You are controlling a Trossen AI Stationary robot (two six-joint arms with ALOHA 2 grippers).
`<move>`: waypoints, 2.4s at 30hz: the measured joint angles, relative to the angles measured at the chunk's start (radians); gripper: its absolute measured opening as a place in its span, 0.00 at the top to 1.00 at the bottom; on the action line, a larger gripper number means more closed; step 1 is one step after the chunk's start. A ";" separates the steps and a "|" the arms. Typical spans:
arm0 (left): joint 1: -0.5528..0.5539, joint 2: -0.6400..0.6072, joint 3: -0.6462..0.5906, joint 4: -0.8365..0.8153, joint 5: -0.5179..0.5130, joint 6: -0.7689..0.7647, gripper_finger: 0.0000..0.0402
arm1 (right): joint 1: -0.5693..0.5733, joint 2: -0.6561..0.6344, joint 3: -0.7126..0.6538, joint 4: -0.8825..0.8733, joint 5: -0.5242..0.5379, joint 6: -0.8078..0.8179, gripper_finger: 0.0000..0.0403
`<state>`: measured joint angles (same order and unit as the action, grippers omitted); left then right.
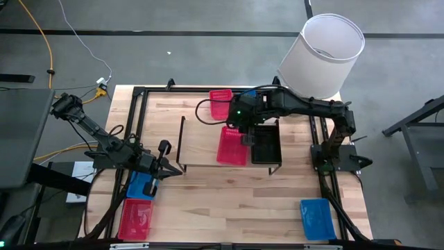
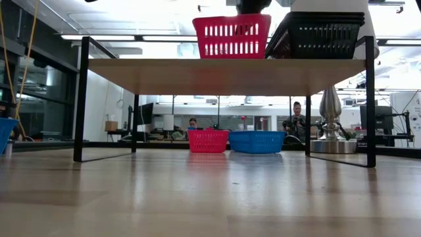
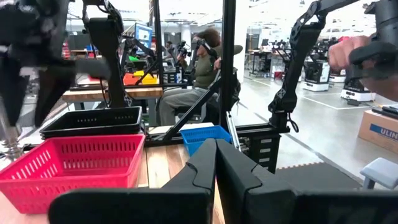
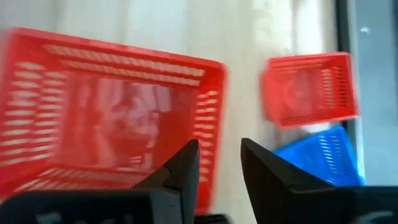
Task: Stack baskets on shelf by color
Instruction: Put the bottom right red bin on the shelf, then stack the bottom red bin on the red bin on the shelf
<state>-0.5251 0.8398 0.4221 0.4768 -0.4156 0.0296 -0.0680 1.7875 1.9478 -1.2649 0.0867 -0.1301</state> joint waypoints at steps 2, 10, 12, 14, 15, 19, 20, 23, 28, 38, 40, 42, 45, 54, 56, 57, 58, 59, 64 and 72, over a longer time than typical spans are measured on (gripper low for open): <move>0.000 0.000 0.000 -0.003 0.000 0.000 1.00 | 0.024 -0.016 0.003 0.009 -0.048 0.002 0.75; 0.000 0.000 0.000 -0.005 0.000 0.000 1.00 | 0.245 -0.031 -0.015 0.114 -0.179 0.000 0.98; 0.000 0.000 0.000 -0.005 0.000 0.000 1.00 | 0.303 -0.011 -0.015 0.146 -0.167 0.010 0.97; 0.000 0.000 0.000 -0.002 0.000 0.000 1.00 | 0.351 0.013 -0.015 0.174 -0.146 0.030 0.97; 0.000 0.000 0.000 -0.002 0.000 0.000 1.00 | 0.369 0.026 -0.015 0.183 -0.137 0.044 0.98; 0.000 0.000 0.000 -0.002 0.000 0.000 1.00 | 0.419 0.086 -0.016 0.190 -0.021 0.086 0.99; 0.000 0.000 0.000 -0.002 0.000 0.000 1.00 | 0.425 0.102 -0.016 0.189 0.026 0.100 0.99; 0.000 0.000 0.000 -0.002 0.000 0.000 1.00 | 0.429 0.138 -0.016 0.187 0.152 0.132 1.00; 0.000 0.000 0.000 -0.002 0.000 0.001 1.00 | 0.414 0.171 -0.016 0.174 0.175 0.134 1.00; 0.000 0.000 0.000 -0.002 0.000 0.017 1.00 | 0.402 0.171 -0.016 0.069 0.277 0.183 1.00; 0.000 0.000 0.000 -0.001 -0.006 0.017 1.00 | 0.402 0.171 -0.016 0.063 0.278 0.197 1.00; 0.000 0.000 0.000 -0.001 -0.013 0.017 1.00 | 0.403 0.171 -0.016 0.056 0.278 0.201 1.00; 0.000 0.000 0.000 -0.001 -0.015 0.017 1.00 | 0.403 0.171 -0.016 0.043 0.278 0.202 1.00; 0.000 0.000 0.000 -0.001 -0.016 0.016 1.00 | 0.402 0.171 -0.016 -0.006 0.292 0.232 1.00; 0.000 0.000 0.000 -0.001 -0.016 0.016 1.00 | 0.402 0.171 -0.016 -0.019 0.290 0.243 1.00; 0.000 0.000 0.000 -0.001 -0.016 0.016 1.00 | 0.403 0.171 -0.016 -0.028 0.288 0.250 1.00; 0.000 0.000 0.000 -0.001 -0.016 0.016 1.00 | 0.404 0.171 -0.016 -0.037 0.285 0.256 1.00; 0.000 0.000 0.000 -0.001 -0.017 0.016 1.00 | 0.405 0.171 -0.016 -0.044 0.283 0.261 1.00; 0.000 0.000 0.000 -0.001 -0.017 0.016 1.00 | 0.426 0.171 -0.009 -0.059 0.273 0.262 1.00; 0.000 0.000 0.000 -0.001 -0.016 0.016 1.00 | 0.504 0.139 0.056 -0.087 0.246 0.205 1.00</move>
<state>-0.5256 0.8398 0.4221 0.4755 -0.4316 0.0456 0.4361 1.9267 2.0037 -1.3517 0.3330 0.0752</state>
